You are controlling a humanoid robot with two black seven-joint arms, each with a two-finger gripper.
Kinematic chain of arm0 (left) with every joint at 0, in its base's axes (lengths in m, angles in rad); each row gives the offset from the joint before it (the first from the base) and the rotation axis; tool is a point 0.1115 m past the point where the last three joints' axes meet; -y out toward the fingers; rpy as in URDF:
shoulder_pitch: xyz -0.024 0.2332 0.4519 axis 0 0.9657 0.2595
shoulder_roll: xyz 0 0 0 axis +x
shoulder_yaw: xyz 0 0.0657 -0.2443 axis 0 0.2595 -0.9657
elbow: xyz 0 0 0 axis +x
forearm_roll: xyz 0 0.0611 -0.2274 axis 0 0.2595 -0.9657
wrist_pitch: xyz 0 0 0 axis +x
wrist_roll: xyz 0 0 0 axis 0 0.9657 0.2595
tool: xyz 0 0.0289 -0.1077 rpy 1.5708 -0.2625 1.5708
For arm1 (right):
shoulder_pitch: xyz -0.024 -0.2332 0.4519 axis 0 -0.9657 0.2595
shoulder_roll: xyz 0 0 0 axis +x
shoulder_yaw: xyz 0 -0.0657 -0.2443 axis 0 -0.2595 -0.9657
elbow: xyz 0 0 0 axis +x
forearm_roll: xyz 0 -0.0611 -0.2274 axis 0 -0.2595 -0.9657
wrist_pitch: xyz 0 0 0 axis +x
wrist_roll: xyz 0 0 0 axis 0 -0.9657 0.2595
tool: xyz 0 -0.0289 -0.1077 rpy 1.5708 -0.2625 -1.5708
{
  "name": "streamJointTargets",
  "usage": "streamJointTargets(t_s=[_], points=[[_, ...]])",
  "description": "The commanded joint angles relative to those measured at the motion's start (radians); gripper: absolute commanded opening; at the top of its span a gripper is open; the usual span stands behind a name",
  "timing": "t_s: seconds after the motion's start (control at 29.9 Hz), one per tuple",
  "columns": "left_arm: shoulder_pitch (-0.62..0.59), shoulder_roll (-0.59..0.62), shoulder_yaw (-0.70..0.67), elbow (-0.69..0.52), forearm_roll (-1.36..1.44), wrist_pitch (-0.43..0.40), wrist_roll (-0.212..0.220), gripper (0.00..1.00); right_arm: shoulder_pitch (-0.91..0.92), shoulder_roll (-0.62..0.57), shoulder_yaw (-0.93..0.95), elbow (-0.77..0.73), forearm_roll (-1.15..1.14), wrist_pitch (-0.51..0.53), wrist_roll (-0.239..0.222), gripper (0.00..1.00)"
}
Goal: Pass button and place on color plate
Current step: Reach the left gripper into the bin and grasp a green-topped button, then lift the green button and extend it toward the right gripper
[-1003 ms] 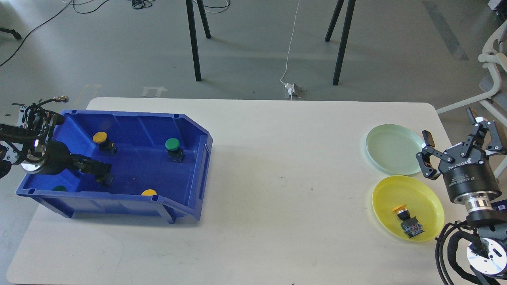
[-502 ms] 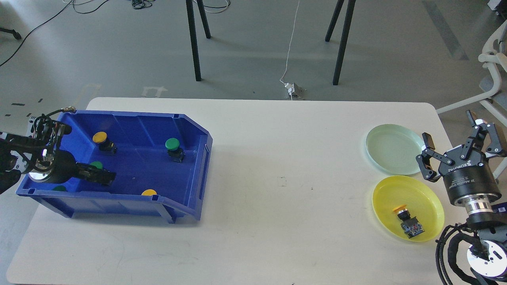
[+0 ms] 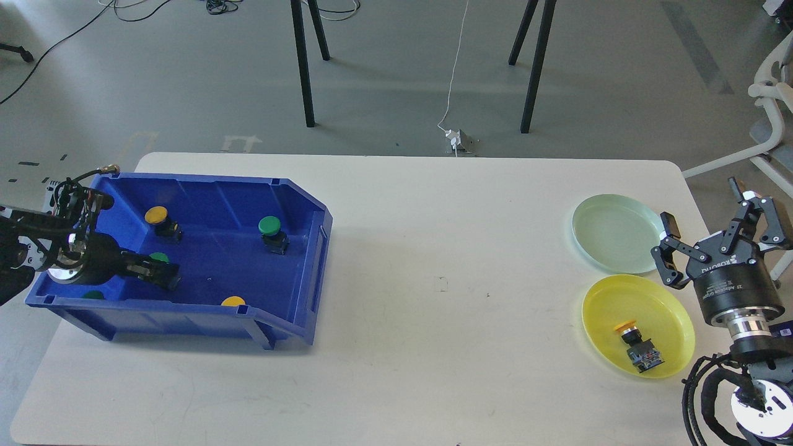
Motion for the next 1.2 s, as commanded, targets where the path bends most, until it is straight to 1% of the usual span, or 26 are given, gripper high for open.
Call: streamJointTargets(t_s=[0.0, 0.03, 0.13, 0.17, 0.23, 0.33, 0.4, 0.5, 0.57, 0.67, 0.77, 0.84, 0.94, 1.04, 1.1, 1.17], points=[[0.0, 0.0, 0.0, 0.0, 0.0, 0.0, 0.0, 0.32, -0.002, 0.001, 0.0, 0.0, 0.0, 0.0, 0.0, 0.97], [0.0, 0.0, 0.0, 0.0, 0.0, 0.002, 0.0, 0.28, -0.002, -0.001, 0.0, 0.0, 0.0, 0.0, 0.0, 0.97], [0.0, 0.0, 0.0, 0.0, 0.0, 0.002, 0.0, 0.11, -0.002, 0.001, 0.0, 0.0, 0.0, 0.0, 0.0, 0.97], [0.0, 0.0, 0.0, 0.0, 0.0, 0.002, 0.0, 0.06, -0.002, 0.001, 0.0, 0.0, 0.0, 0.0, 0.0, 0.97], [0.0, 0.001, 0.0, 0.0, -0.002, 0.002, 0.0, 0.03, -0.002, 0.001, 0.0, 0.0, 0.0, 0.0, 0.0, 0.97], [-0.009, 0.003, -0.008, -0.023, -0.005, -0.003, 0.0, 0.02, -0.002, -0.001, 0.0, 0.0, 0.0, -0.002, 0.0, 0.97], [-0.024, 0.029, -0.018, -0.093, -0.014, -0.014, 0.0, 0.02, -0.002, 0.001, 0.0, 0.0, 0.0, -0.002, 0.0, 0.97], [-0.087, 0.17, -0.04, -0.275, -0.04, -0.041, 0.0, 0.02, -0.002, 0.001, 0.0, -0.001, 0.0, -0.002, 0.0, 0.97], [-0.11, 0.247, -0.084, -0.409, -0.092, -0.067, 0.0, 0.02, -0.002, 0.001, 0.0, -0.001, 0.0, -0.002, 0.0, 0.97], [-0.112, 0.32, -0.176, -0.561, -0.205, -0.067, 0.0, 0.02, -0.002, 0.001, 0.0, -0.001, 0.0, -0.002, 0.0, 0.97], [-0.112, 0.344, -0.254, -0.653, -0.299, -0.067, 0.0, 0.02, -0.002, 0.001, 0.0, -0.003, 0.0, -0.002, 0.0, 0.97], [-0.11, 0.33, -0.305, -0.684, -0.391, -0.067, 0.0, 0.02, 0.0, -0.001, 0.0, -0.001, -0.001, 0.0, 0.0, 0.97], [-0.11, 0.264, -0.339, -0.704, -0.555, -0.067, 0.0, 0.03, 0.005, -0.013, -0.003, -0.003, -0.004, 0.002, 0.0, 0.97], [-0.11, 0.169, -0.354, -0.704, -0.684, -0.067, 0.0, 0.03, 0.021, -0.027, -0.018, -0.003, -0.02, 0.003, 0.0, 0.97], [-0.109, 0.077, -0.364, -0.692, -0.786, -0.067, 0.0, 0.03, 0.049, -0.038, -0.027, 0.002, -0.026, 0.003, 0.0, 0.97], [-0.106, -0.013, -0.365, -0.652, -0.885, -0.067, 0.0, 0.03, 0.096, -0.041, -0.053, 0.002, -0.049, 0.003, 0.0, 0.97]])
